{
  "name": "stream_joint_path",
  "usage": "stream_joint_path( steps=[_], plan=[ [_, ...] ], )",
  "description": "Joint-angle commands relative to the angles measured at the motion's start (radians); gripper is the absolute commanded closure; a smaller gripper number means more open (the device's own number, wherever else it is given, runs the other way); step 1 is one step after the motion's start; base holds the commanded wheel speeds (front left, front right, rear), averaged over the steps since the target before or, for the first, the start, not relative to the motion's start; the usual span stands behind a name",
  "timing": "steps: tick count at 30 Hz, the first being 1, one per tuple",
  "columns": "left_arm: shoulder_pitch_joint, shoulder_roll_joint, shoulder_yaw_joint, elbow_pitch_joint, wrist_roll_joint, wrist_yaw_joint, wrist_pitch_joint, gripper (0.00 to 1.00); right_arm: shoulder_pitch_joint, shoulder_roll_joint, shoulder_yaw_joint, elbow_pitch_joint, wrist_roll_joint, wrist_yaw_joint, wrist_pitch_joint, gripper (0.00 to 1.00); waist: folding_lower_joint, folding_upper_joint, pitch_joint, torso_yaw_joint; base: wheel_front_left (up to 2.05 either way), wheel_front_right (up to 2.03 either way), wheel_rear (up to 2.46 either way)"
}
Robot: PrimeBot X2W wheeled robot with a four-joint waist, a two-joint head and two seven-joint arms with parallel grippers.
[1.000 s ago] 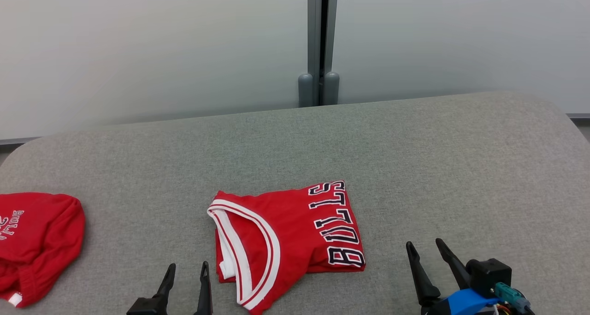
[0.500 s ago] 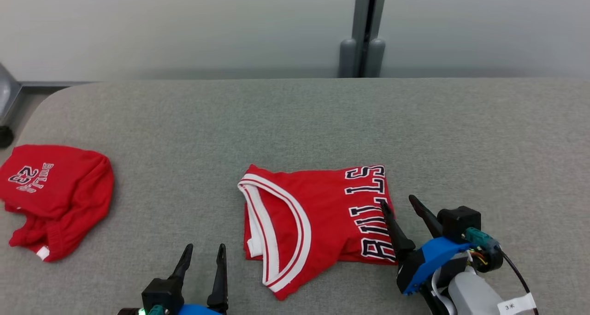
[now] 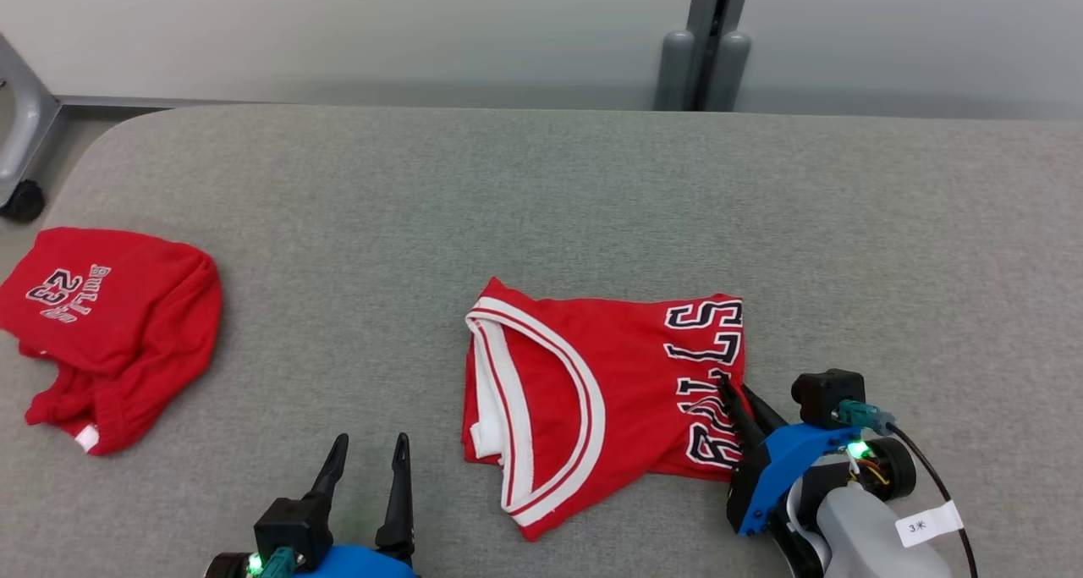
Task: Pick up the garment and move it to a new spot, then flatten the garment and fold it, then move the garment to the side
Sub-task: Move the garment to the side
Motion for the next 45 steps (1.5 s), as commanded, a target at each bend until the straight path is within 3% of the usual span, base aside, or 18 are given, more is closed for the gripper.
stream_joint_path(
  steps=[1,6,17,25,29,34,39,45],
  plan=[
    [-0.011,0.000,0.003,-0.003,-0.002,-0.001,-0.004,0.00,0.039,-0.002,0.001,0.052,0.010,-0.002,0.012,1.00,-0.0001,-0.0001,-0.016,-0.027,0.00,0.00,0.00],
    [-0.012,0.000,0.006,-0.010,0.004,-0.009,-0.004,0.00,0.029,-0.013,-0.059,0.051,-0.006,-0.007,-0.016,1.00,-0.0001,-0.0001,-0.041,-0.133,0.00,0.00,0.00],
    [-0.050,0.000,-0.028,-0.024,0.001,-0.032,-0.003,0.00,0.113,-0.005,-0.134,-0.063,-0.054,-0.003,-0.019,1.00,-0.0001,-0.0001,-0.047,-0.444,0.00,0.00,0.00],
    [-0.078,0.001,-0.089,-0.010,0.008,-0.050,-0.003,0.00,0.138,-0.001,-0.132,-0.113,-0.024,-0.002,-0.021,1.00,-0.0001,-0.0001,-0.020,-0.573,0.00,0.00,0.00],
    [-0.095,0.001,-0.108,0.006,0.011,-0.053,-0.003,0.00,0.127,-0.001,-0.135,-0.124,-0.032,-0.002,-0.021,1.00,-0.0001,-0.0001,-0.001,-0.579,0.00,0.00,0.00],
    [-0.110,0.001,-0.122,0.023,0.034,-0.064,-0.003,0.00,0.068,-0.021,-0.133,-0.123,-0.071,-0.001,-0.021,1.00,-0.0001,-0.0001,0.034,-0.534,0.00,0.00,0.00],
    [-0.131,0.001,-0.109,0.033,0.066,-0.072,-0.003,0.00,-0.062,-0.082,-0.146,-0.084,-0.118,-0.001,-0.021,1.00,-0.0001,-0.0001,0.093,-0.467,0.00,0.00,0.00],
    [-0.182,0.004,-0.094,0.045,0.111,-0.083,-0.003,0.00,-0.293,-0.217,-0.226,0.033,-0.197,-0.001,-0.016,1.00,-0.0001,-0.0001,0.185,-0.378,0.00,0.00,0.00]
  ],
)
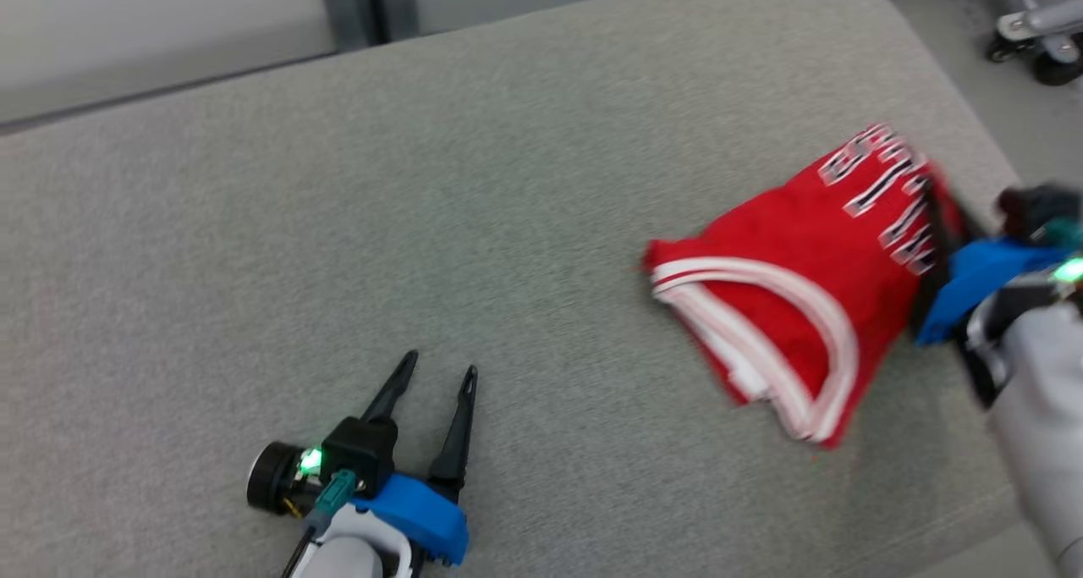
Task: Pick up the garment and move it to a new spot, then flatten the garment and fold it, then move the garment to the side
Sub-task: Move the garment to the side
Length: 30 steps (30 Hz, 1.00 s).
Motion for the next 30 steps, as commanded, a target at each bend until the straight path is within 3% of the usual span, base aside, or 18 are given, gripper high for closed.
stream_joint_path(
  steps=[1,7,12,20,22,23,24,25,30],
  plan=[
    [-0.033,0.004,0.007,0.001,0.012,-0.005,-0.003,0.00,-0.067,-0.042,-0.027,0.032,-0.036,-0.001,0.002,1.00,-0.0001,0.0000,0.072,0.074,0.00,0.00,0.00],
    [-0.076,0.013,0.021,0.001,0.030,-0.009,0.000,0.00,-0.205,-0.178,-0.173,0.125,-0.160,-0.001,0.016,1.00,-0.0001,0.0000,0.128,0.139,0.00,0.00,0.00],
    [-0.095,0.018,0.023,-0.004,0.031,-0.013,0.001,0.00,-0.226,-0.255,-0.329,0.139,-0.288,-0.001,0.044,1.00,-0.0001,0.0000,0.148,0.165,0.00,0.00,0.00],
    [-0.083,0.017,0.035,-0.005,0.034,-0.015,0.003,0.00,-0.144,-0.217,-0.608,0.039,-0.508,-0.001,0.104,1.00,-0.0001,0.0000,0.134,0.160,0.00,0.00,0.00],
    [-0.082,0.017,0.036,-0.006,0.035,-0.015,0.003,0.00,-0.139,-0.197,-0.624,0.023,-0.538,-0.001,0.099,0.96,-0.0001,0.0000,0.131,0.158,0.00,0.00,0.00],
    [-0.081,0.016,0.037,-0.007,0.037,-0.016,0.003,0.00,-0.137,-0.180,-0.652,0.010,-0.552,-0.001,0.097,1.00,-0.0001,0.0000,0.129,0.156,0.00,0.00,0.00],
    [-0.081,0.016,0.038,-0.007,0.038,-0.016,0.003,0.00,-0.137,-0.163,-0.667,-0.001,-0.577,-0.001,0.088,0.72,-0.0001,0.0000,0.127,0.155,0.00,0.00,0.00],
    [-0.081,0.015,0.040,-0.008,0.039,-0.016,0.002,0.00,-0.140,-0.146,-0.678,-0.012,-0.598,-0.001,0.080,0.00,-0.0001,0.0000,0.124,0.154,0.00,0.00,0.00],
    [-0.080,0.012,0.037,-0.015,0.031,-0.017,0.002,0.00,-0.175,-0.098,-0.696,-0.006,-0.661,-0.001,0.028,0.00,-0.0001,0.0000,0.113,0.157,0.00,0.00,0.00]
  ],
)
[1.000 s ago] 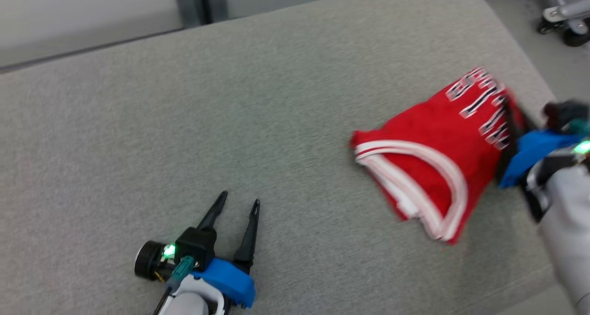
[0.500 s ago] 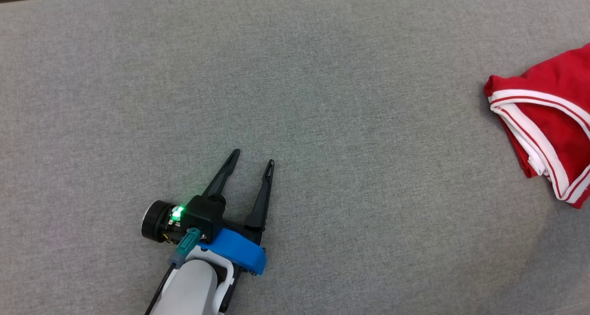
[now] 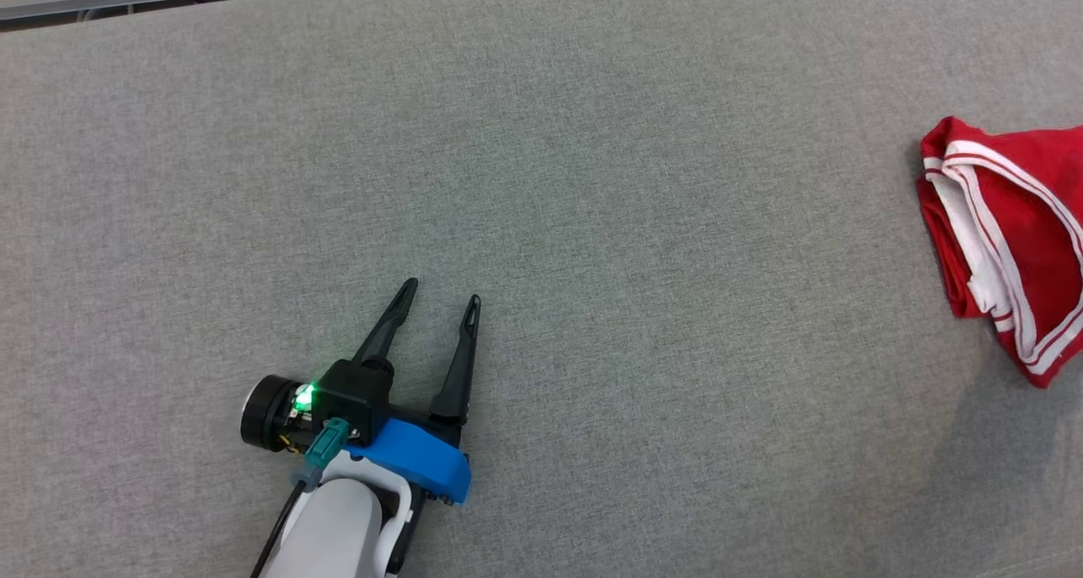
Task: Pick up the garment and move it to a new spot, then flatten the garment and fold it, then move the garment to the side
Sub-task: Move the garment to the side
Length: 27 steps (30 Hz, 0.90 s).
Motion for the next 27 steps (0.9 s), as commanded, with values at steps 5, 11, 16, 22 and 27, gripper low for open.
stream_joint_path(
  steps=[5,11,16,22,27],
  plan=[
    [0.029,0.022,0.029,0.013,-0.011,0.012,0.006,0.00,-0.069,0.049,0.064,0.033,0.026,0.000,-0.038,0.00,-0.0001,0.0000,-0.016,0.012,0.00,0.00,0.00],
    [0.046,0.017,0.084,-0.007,-0.040,0.039,0.005,0.00,-0.012,0.214,0.224,-0.144,0.180,0.000,-0.038,0.00,-0.0001,0.0000,-0.050,0.029,0.00,0.00,0.00],
    [0.067,0.015,0.145,-0.019,-0.054,0.061,0.004,0.00,0.130,0.272,0.407,-0.283,0.345,0.000,-0.038,0.00,-0.0001,0.0000,-0.090,0.054,0.00,0.00,0.00],
    [0.102,0.014,0.224,-0.026,-0.091,0.086,0.004,0.00,0.339,0.290,0.551,-0.404,0.516,0.000,-0.038,0.00,-0.0001,0.0000,-0.148,0.080,0.00,0.00,0.00],
    [0.135,0.014,0.265,-0.020,-0.102,0.097,0.004,0.00,0.467,0.297,0.605,-0.445,0.579,0.000,-0.038,0.00,-0.0001,0.0000,-0.196,0.091,0.00,0.00,0.00]
  ],
)
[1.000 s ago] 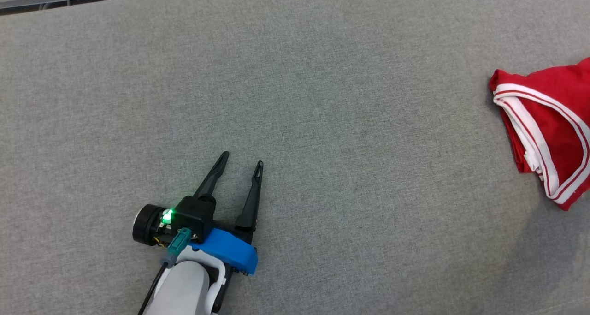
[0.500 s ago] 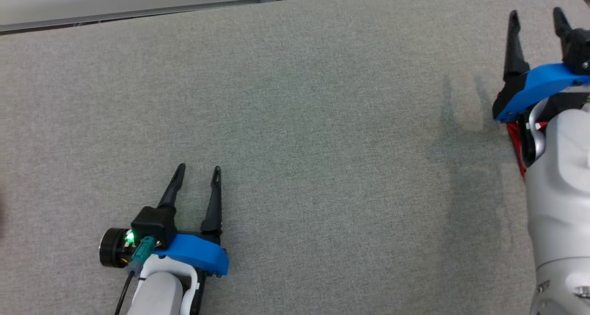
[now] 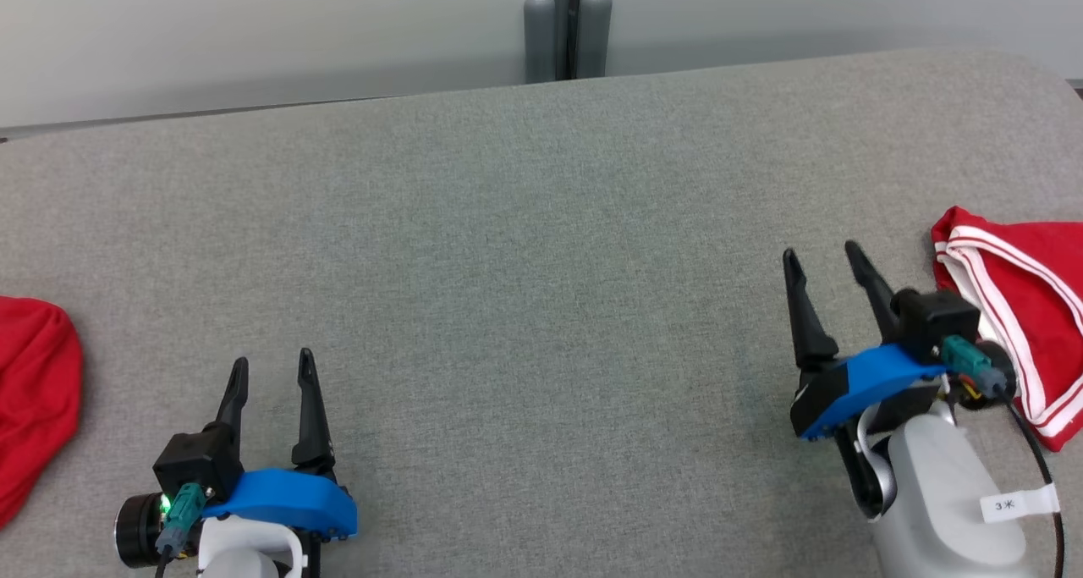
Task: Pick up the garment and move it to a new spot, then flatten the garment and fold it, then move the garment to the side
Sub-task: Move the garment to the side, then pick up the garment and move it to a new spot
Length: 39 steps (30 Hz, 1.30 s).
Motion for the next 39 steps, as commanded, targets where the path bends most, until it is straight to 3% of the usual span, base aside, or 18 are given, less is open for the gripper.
stream_joint_path(
  steps=[1,18,39],
  plan=[
    [0.013,0.000,0.006,0.001,-0.003,0.003,0.000,0.00,0.038,0.002,0.011,-0.008,0.016,0.000,-0.005,0.00,0.0000,0.0000,-0.017,-0.001,0.00,0.00,0.00],
    [0.174,0.000,-0.045,0.008,-0.038,0.004,0.000,0.00,0.256,0.001,0.084,-0.002,0.112,0.000,-0.005,0.00,0.0000,0.0000,-0.195,0.030,0.00,0.00,0.00],
    [0.194,0.000,-0.069,-0.010,-0.037,0.020,0.000,0.00,0.300,0.001,0.108,-0.028,0.141,0.000,-0.005,0.00,0.0000,0.0000,-0.200,0.048,0.00,0.00,0.00]
  ],
)
